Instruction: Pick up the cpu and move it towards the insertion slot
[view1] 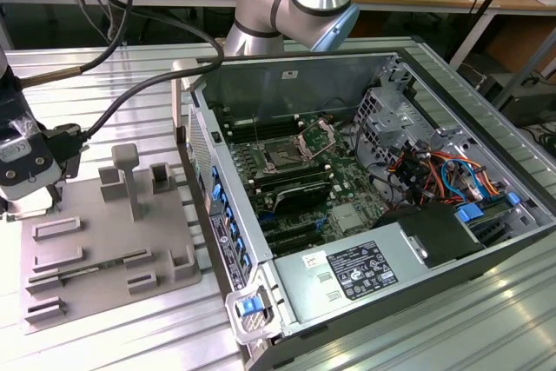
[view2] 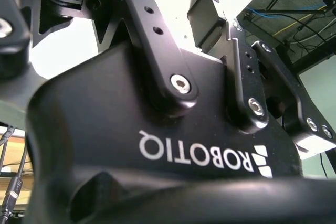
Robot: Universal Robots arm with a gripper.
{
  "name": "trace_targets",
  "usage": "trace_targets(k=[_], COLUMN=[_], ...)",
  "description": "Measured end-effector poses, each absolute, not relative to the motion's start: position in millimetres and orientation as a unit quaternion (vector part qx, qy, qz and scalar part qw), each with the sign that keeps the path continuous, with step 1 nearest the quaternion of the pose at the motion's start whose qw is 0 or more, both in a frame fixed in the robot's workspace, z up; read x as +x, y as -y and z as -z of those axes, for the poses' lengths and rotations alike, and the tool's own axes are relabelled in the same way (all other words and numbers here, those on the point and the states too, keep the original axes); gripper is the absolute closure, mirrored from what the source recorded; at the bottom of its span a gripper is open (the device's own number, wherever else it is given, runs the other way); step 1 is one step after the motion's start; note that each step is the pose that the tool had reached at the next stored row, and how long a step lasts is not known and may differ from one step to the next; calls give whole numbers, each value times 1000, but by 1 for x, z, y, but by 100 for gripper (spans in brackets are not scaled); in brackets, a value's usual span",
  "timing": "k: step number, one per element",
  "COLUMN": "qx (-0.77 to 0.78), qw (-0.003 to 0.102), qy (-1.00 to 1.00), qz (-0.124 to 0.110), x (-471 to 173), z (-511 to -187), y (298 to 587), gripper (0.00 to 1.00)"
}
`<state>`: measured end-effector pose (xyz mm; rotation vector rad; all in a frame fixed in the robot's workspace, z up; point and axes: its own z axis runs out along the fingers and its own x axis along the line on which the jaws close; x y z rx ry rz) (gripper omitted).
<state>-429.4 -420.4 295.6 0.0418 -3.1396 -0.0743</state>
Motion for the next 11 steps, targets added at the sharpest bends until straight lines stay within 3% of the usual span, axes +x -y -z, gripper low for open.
trace_targets(k=[11], qx=[13], qw=[0], qy=[1000], qz=[24], x=[-429], z=[-299], y=[420], gripper=[45])
